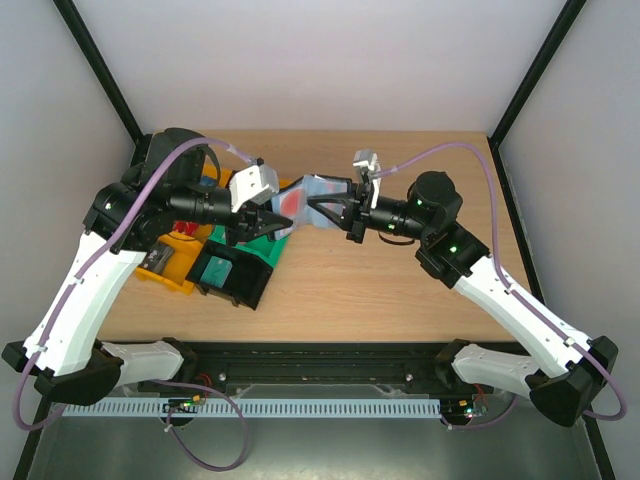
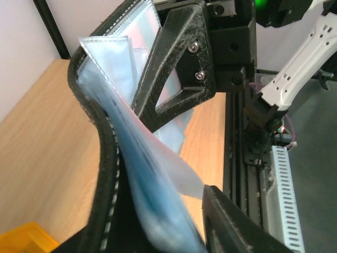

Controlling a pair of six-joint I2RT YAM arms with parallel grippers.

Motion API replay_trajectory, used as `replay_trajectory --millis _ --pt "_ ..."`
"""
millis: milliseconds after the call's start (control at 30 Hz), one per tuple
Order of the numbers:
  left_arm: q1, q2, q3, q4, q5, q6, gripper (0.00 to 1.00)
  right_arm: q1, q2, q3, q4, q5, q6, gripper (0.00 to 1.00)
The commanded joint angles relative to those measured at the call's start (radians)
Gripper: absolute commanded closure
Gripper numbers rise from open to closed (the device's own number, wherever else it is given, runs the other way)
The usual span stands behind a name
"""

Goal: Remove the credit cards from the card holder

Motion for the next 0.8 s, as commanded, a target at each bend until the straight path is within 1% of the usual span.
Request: replay_trajectory --millis 0,67,100,167,267,333,367,400,433,467,500,600,667,733,767 --pt "0.006 -0.004 -0.007 0.007 0.006 0.001 0.75 0.003 -0.012 0.035 0.011 -0.023 -0.016 0.98" --pt "0.009 -0.006 -0.012 0.005 0.008 0.000 0.90 0.002 -0.017 0.034 0.002 -0.028 -0.026 0.98" --pt "0.013 -0.008 -0.014 0.005 0.012 0.000 0.95 0.003 -0.019 0.034 -0.002 -0.030 -0.031 0.98" --pt "0.019 -0.011 -0.019 -0.002 0.026 0.002 0.98 0.003 -0.024 0.029 -0.003 -0.033 -0.036 0.99" --pt "0.029 -0.015 -0.023 -0.008 0.028 0.003 0.98 0.003 -0.028 0.029 -0.022 -0.022 -0.054 0.98" --pt "0.036 -0.021 -0.031 0.028 -0.029 -0.034 0.98 0.002 -0.033 0.029 -0.051 0.020 -0.072 0.98" --pt "0.041 -0.024 -0.039 0.058 -0.087 -0.070 0.98 0.002 -0.035 0.030 -0.072 0.066 -0.077 0.92" --pt "0.045 -0.023 -0.049 0.089 -0.167 -0.102 0.98 0.001 -0.039 0.032 -0.096 0.123 -0.081 0.81" --pt "0.046 -0.023 -0.061 0.119 -0.273 -0.134 0.98 0.001 -0.045 0.032 -0.120 0.193 -0.084 0.67" --pt "0.047 -0.019 -0.074 0.150 -0.388 -0.162 0.98 -0.001 -0.052 0.032 -0.141 0.259 -0.084 0.57" --pt "0.047 -0.013 -0.084 0.175 -0.519 -0.182 0.98 -0.002 -0.058 0.032 -0.166 0.325 -0.086 0.52" --pt "0.046 0.026 -0.106 0.227 -0.909 -0.198 0.98 -0.002 -0.060 0.054 -0.227 0.449 -0.087 0.52" --pt "0.031 0.055 -0.107 0.243 -1.116 -0.178 0.98 -0.002 -0.044 0.080 -0.254 0.446 -0.076 0.56" --pt "0.002 0.066 -0.115 0.257 -1.213 -0.144 0.98 0.002 -0.016 0.103 -0.244 0.350 -0.046 0.64" --pt "-0.011 0.067 -0.120 0.264 -1.230 -0.133 0.98 0.006 -0.002 0.105 -0.214 0.267 -0.028 0.67"
